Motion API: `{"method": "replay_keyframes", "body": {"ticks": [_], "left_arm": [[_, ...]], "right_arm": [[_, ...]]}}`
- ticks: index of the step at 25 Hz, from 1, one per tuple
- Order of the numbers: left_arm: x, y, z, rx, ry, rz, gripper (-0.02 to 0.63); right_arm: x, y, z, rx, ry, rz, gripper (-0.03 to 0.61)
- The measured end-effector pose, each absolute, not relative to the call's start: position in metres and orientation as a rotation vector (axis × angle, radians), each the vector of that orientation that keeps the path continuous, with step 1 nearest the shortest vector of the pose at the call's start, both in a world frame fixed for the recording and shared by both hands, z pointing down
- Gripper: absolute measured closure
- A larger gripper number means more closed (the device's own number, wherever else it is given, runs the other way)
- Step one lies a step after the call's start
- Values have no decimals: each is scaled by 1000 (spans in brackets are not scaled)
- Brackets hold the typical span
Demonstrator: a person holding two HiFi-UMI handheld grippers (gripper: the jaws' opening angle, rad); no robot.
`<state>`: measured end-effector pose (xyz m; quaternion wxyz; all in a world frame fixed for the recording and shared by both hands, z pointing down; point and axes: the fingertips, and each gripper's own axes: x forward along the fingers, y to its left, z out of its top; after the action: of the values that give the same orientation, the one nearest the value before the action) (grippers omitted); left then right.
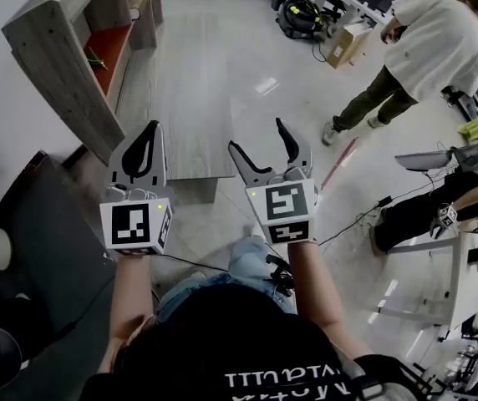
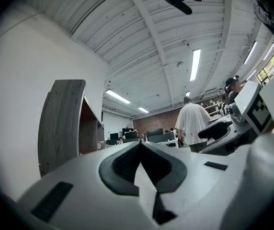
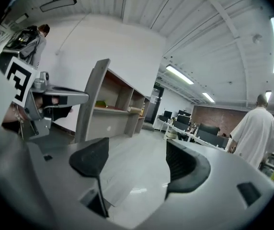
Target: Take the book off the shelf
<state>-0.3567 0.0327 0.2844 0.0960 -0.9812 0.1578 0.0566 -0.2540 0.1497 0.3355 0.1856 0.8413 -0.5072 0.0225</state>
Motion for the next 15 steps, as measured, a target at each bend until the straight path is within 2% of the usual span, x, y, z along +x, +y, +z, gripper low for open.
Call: {"method": "replay_keyframes", "body": {"ticks": [15], "left_arm": [[-159,50,289,-2884,644,129,601]], "right_arm": [[-42,153,361,2077,-1501,146,207]]}}
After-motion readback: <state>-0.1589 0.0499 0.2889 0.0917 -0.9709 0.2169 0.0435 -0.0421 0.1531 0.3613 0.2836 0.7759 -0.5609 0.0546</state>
